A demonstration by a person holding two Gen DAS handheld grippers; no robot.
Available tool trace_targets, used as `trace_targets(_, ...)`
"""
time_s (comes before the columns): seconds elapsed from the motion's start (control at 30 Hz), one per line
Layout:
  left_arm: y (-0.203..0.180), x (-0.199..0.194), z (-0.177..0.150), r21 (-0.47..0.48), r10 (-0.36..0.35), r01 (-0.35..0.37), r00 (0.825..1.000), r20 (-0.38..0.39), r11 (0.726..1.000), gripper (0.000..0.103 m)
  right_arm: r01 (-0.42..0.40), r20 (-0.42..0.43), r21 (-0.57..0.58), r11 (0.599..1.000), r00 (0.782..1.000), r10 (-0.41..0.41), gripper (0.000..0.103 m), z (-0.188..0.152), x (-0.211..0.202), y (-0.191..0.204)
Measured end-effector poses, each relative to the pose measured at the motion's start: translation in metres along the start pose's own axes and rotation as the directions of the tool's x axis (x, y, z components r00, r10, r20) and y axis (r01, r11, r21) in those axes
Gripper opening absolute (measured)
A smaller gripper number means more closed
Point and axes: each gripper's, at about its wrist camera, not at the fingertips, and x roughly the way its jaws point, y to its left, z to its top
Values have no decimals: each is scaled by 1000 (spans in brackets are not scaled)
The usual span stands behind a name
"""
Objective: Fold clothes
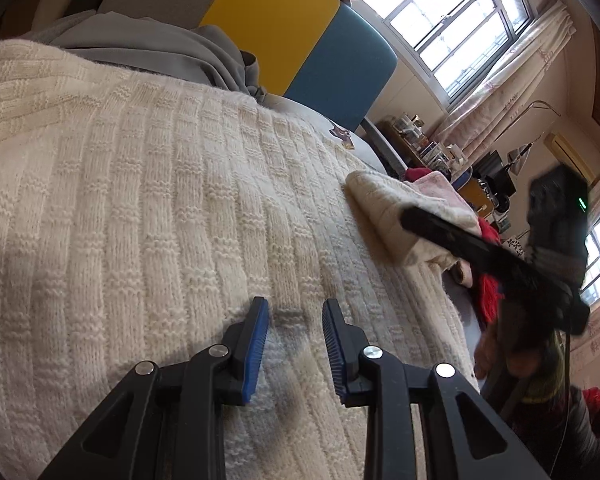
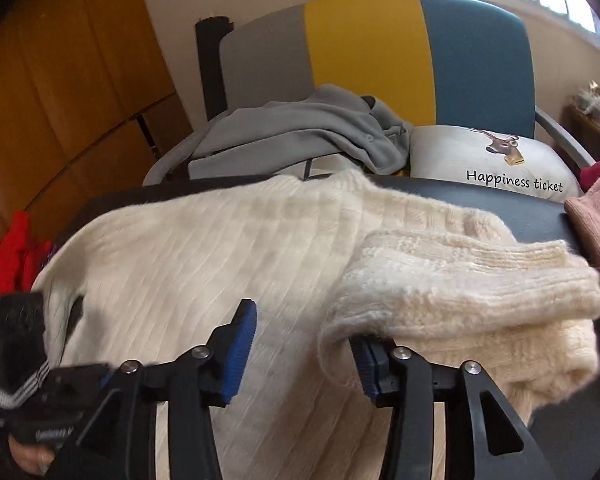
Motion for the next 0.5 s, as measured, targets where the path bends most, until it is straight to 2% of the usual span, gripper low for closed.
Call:
trace_targets(0.03, -1, 0, -1, 0, 1, -1, 1000, 0, 1000, 28, 22, 16, -32, 999, 1000, -21, 70, -7, -5, 5)
trace_targets(0.07, -1, 0, -1, 0, 2, -2, 1000, 1, 1000, 28, 79, 37, -87, 993, 996, -76, 75, -13, -9, 11)
trace_targets(0.1, -1, 0, -1, 0, 3, -3, 1000, 1, 1000, 28, 171, 66, -163, 972, 984, -163, 79, -20, -12, 19)
trace_targets(0.17, 0, -1, -1, -6, -3, 3, 1000, 2, 1000, 28, 304, 75, -252, 919, 953, -294, 78, -24, -7, 24)
trace_targets(0.2, 0, -1, -1, -10, -7, 7, 1000, 3, 1000, 28, 312, 69, -240, 919, 950, -304, 73, -20, -6, 20)
trace_targets(0.27, 0, -1, -2, -14, -8, 8, 1000, 4, 1000, 28, 157, 70, -24, 987, 985, -155, 70, -3, -16, -7)
trace_targets(0.3, 0, -1, -2, -15, -3, 3, 1000, 3, 1000, 28, 61, 89, 102, 993, 993, -71, 72, 4, -22, -24)
trace_targets(0.33, -1, -1, -1, -14, 3, -3, 1000, 0, 1000, 28, -50, 120, 215, 975, 993, 25, 74, 6, -27, -40)
trace_targets(0.37, -4, -1, 0, -10, 18, -18, 1000, -10, 1000, 28, -181, 154, 305, 935, 978, 139, 74, 5, -29, -54)
trace_targets(0.4, -7, -1, 1, -1, 37, -37, 999, -23, 999, 28, -287, 186, 375, 881, 955, 232, 74, 2, -30, -65)
trace_targets(0.43, -15, -1, 6, 23, 64, -63, 997, -38, 998, 28, -337, 204, 416, 845, 940, 274, 75, -4, -33, -73)
trace_targets(0.5, -34, -8, 16, 74, 49, -48, 999, -19, 996, 31, -391, 223, 459, 798, 920, 322, 79, -20, -39, -84)
